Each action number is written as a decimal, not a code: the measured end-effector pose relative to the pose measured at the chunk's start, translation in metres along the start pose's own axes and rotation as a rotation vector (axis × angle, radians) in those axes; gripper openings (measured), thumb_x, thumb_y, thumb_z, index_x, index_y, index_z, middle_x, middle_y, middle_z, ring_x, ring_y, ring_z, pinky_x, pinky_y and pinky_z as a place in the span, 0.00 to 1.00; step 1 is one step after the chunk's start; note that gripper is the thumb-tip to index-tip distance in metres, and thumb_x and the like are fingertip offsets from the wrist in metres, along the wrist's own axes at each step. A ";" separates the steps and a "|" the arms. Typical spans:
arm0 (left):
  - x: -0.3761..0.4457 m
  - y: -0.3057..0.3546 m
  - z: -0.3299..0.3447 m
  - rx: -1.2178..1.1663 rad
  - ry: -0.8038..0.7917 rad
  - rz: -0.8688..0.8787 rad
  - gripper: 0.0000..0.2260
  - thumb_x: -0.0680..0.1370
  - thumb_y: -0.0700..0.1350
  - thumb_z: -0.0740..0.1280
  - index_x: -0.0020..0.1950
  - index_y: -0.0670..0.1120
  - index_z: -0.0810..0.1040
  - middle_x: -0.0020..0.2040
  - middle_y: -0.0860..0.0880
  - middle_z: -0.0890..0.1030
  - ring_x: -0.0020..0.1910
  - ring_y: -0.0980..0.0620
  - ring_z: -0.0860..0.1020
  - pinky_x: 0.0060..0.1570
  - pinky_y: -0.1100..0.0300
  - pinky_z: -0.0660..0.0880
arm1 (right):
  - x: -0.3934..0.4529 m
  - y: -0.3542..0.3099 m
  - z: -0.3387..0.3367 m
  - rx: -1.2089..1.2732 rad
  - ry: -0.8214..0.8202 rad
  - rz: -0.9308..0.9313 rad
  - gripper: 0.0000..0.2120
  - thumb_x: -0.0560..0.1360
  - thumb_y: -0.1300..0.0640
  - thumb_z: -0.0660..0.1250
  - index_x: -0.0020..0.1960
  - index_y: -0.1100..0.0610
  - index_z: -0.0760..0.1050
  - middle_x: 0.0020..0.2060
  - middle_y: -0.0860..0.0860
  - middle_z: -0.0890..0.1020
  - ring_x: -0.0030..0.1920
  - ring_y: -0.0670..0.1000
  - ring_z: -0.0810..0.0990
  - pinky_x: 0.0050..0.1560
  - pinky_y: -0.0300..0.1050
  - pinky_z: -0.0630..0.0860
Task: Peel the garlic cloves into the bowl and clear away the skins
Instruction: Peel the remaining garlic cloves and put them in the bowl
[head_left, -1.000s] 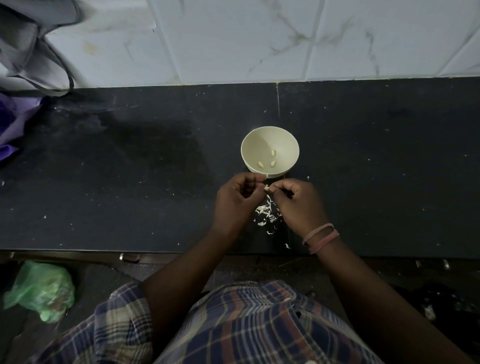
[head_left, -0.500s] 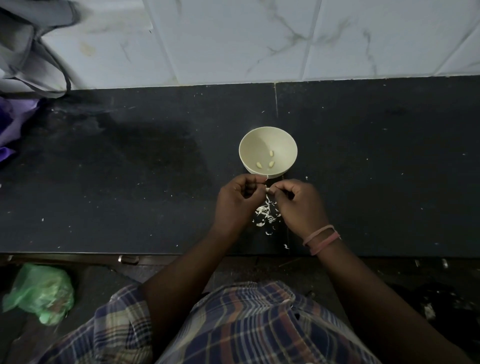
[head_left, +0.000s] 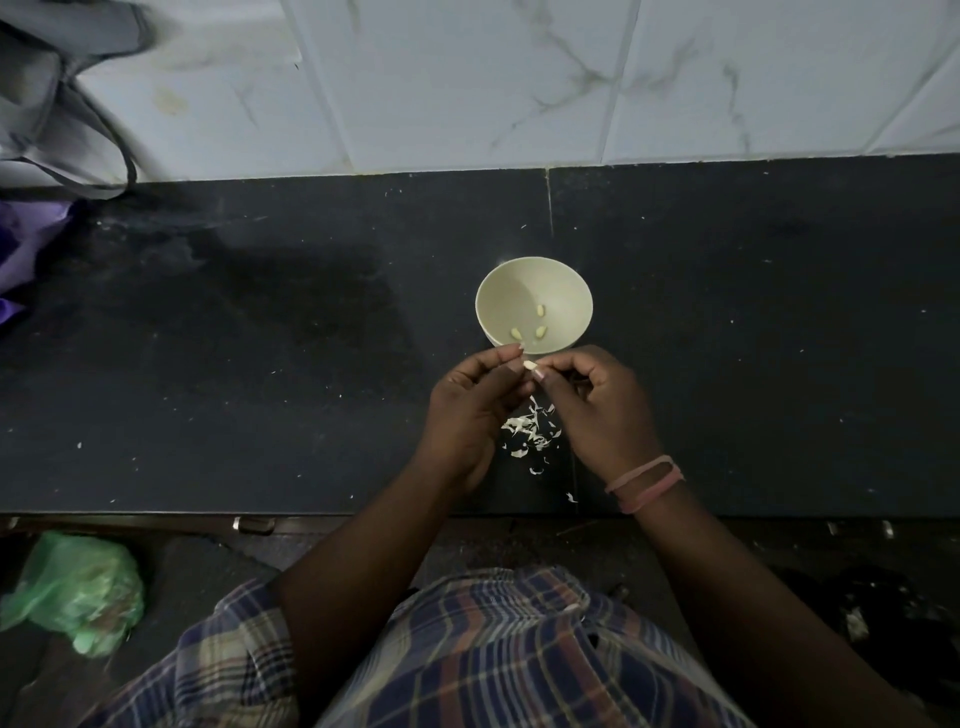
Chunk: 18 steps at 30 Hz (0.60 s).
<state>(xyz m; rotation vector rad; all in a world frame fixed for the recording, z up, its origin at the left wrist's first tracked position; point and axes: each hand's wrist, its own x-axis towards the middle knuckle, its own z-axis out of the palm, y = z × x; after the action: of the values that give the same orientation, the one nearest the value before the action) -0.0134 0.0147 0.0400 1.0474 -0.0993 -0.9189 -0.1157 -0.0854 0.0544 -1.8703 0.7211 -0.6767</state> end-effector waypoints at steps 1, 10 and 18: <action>-0.001 0.000 0.000 -0.006 -0.005 -0.003 0.09 0.79 0.32 0.66 0.58 0.39 0.80 0.47 0.44 0.85 0.45 0.51 0.83 0.51 0.61 0.80 | 0.000 -0.001 0.000 -0.004 0.015 -0.013 0.03 0.75 0.63 0.72 0.48 0.59 0.83 0.44 0.50 0.83 0.47 0.44 0.82 0.48 0.35 0.77; -0.003 0.000 -0.002 0.015 -0.020 0.047 0.11 0.77 0.31 0.68 0.57 0.41 0.81 0.49 0.43 0.85 0.47 0.50 0.83 0.53 0.58 0.80 | 0.000 -0.008 -0.002 -0.156 0.033 -0.138 0.07 0.73 0.62 0.74 0.50 0.56 0.86 0.45 0.48 0.83 0.46 0.42 0.82 0.48 0.32 0.76; -0.004 0.001 0.000 0.008 -0.040 0.069 0.10 0.78 0.31 0.67 0.57 0.41 0.80 0.49 0.43 0.84 0.47 0.50 0.82 0.53 0.57 0.80 | 0.000 -0.012 0.001 -0.201 0.099 -0.127 0.04 0.71 0.63 0.75 0.44 0.56 0.85 0.41 0.48 0.82 0.39 0.39 0.79 0.42 0.27 0.73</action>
<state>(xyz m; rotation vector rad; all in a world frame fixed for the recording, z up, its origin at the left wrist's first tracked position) -0.0153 0.0175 0.0422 1.0271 -0.1718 -0.8774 -0.1126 -0.0806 0.0650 -2.0920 0.7616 -0.8077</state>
